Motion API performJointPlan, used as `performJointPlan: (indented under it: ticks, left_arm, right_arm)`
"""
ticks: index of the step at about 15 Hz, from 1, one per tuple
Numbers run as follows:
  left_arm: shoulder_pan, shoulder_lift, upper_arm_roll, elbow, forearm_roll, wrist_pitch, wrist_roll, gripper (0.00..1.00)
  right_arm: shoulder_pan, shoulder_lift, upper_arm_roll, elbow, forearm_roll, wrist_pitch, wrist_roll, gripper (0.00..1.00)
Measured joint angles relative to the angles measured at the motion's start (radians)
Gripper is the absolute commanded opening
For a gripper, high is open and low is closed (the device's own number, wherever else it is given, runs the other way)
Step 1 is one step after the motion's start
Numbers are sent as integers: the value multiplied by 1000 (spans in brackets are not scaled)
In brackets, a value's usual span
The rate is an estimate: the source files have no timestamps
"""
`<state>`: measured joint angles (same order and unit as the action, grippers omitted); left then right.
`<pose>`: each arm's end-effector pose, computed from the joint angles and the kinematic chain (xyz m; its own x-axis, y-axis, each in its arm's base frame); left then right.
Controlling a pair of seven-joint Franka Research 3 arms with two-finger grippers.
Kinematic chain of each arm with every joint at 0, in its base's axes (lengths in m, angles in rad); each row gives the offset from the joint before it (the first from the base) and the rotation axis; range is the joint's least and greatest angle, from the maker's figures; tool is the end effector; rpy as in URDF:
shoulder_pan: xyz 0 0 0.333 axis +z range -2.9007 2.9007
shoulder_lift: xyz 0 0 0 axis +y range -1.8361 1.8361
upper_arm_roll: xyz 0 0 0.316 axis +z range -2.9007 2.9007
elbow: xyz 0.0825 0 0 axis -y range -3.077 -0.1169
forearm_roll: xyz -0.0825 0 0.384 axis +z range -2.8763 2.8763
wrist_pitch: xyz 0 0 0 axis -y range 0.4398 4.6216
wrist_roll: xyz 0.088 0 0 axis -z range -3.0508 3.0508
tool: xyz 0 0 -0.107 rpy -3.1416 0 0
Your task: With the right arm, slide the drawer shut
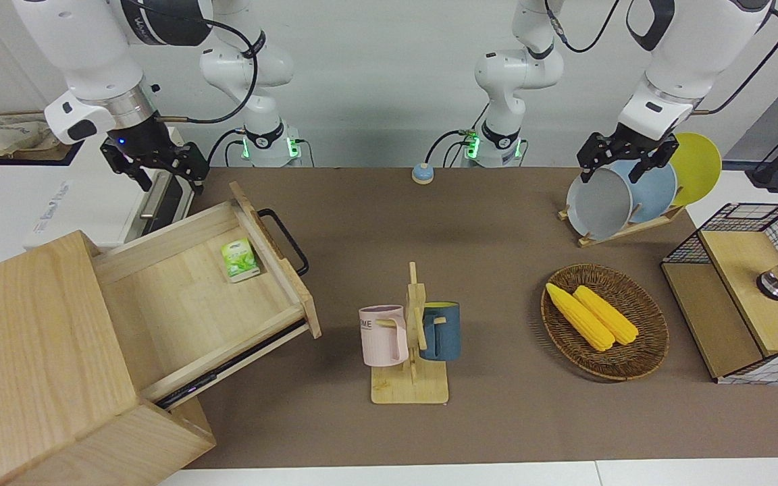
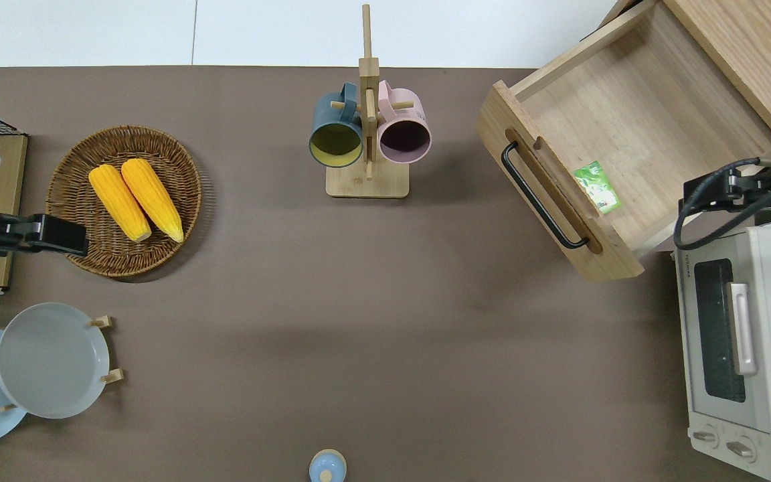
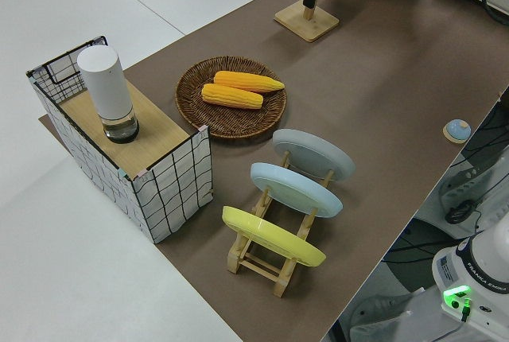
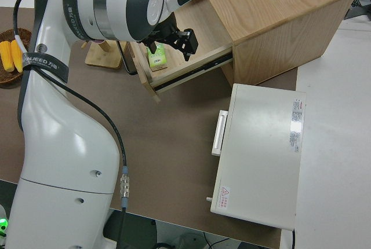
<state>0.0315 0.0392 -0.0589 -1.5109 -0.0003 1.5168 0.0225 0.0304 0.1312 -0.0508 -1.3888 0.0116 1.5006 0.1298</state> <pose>0.5612 -0.0147 0.6261 0.9982 -0.0499 -0.0332 -0.0498 -0.9988 0.0034 0.5883 -0.0085 0.6288 0.9887 -0.1485 -0.0197 -0.1486 -0.9889 -0.0024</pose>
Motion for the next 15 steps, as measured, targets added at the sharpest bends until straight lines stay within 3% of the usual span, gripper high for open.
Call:
performJointPlan:
  ticks: [6,15]
  left_arm:
    - [0,0,0,0,0,0,0,993]
    - [0,0,0,0,0,0,0,993]
  right_arm:
    - [8,4,17,0,-36,0,0,985]
    - [10,4,17,0,-37,0,0,979]
